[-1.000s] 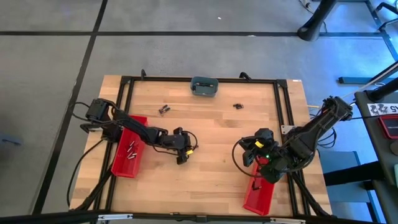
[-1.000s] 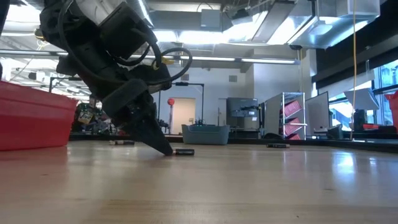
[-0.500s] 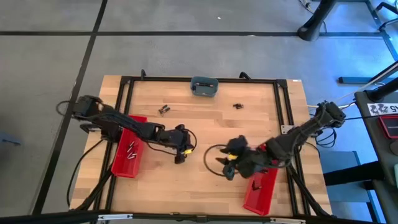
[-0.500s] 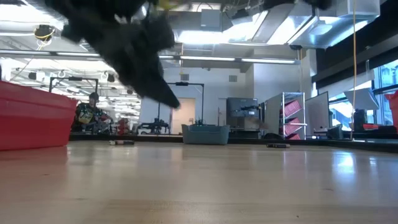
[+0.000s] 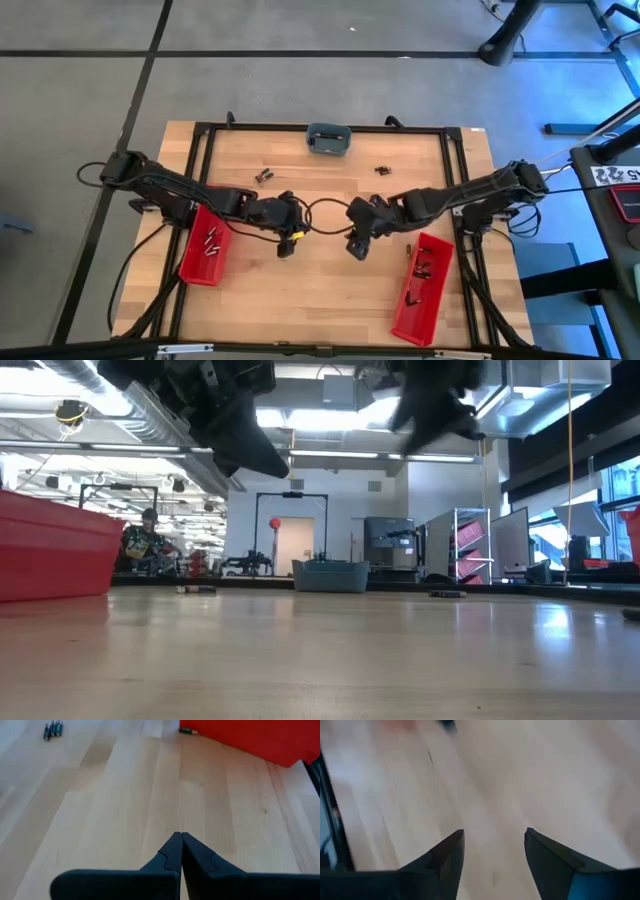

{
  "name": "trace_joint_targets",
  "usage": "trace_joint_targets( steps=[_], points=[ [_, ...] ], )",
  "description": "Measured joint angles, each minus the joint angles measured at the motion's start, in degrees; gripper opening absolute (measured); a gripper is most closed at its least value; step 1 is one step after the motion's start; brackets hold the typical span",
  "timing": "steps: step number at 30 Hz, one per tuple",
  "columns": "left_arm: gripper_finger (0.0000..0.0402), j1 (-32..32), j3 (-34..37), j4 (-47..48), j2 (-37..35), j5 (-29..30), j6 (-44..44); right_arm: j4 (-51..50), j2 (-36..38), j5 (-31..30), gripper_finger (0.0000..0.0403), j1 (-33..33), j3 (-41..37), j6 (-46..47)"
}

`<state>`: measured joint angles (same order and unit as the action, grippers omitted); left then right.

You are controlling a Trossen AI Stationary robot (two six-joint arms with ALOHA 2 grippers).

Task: Sort batteries
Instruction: Put the small brown battery into the right red bin

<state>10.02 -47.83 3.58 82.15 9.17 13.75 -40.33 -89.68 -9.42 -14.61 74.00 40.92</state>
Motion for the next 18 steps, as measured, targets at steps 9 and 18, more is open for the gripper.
trace_joint_targets(
  steps=[9,18],
  points=[
    [0.0001,-0.02,0.0,2.02,0.06,0.09,-1.69,-19.76,-8.76,19.59,0.0199,6.73,0.0,0.73],
    [0.0001,0.0,-0.07,2.97,0.09,0.03,-1.17,-38.58,-22.63,29.25,0.0212,16.16,-0.11,-8.44]
  ],
)
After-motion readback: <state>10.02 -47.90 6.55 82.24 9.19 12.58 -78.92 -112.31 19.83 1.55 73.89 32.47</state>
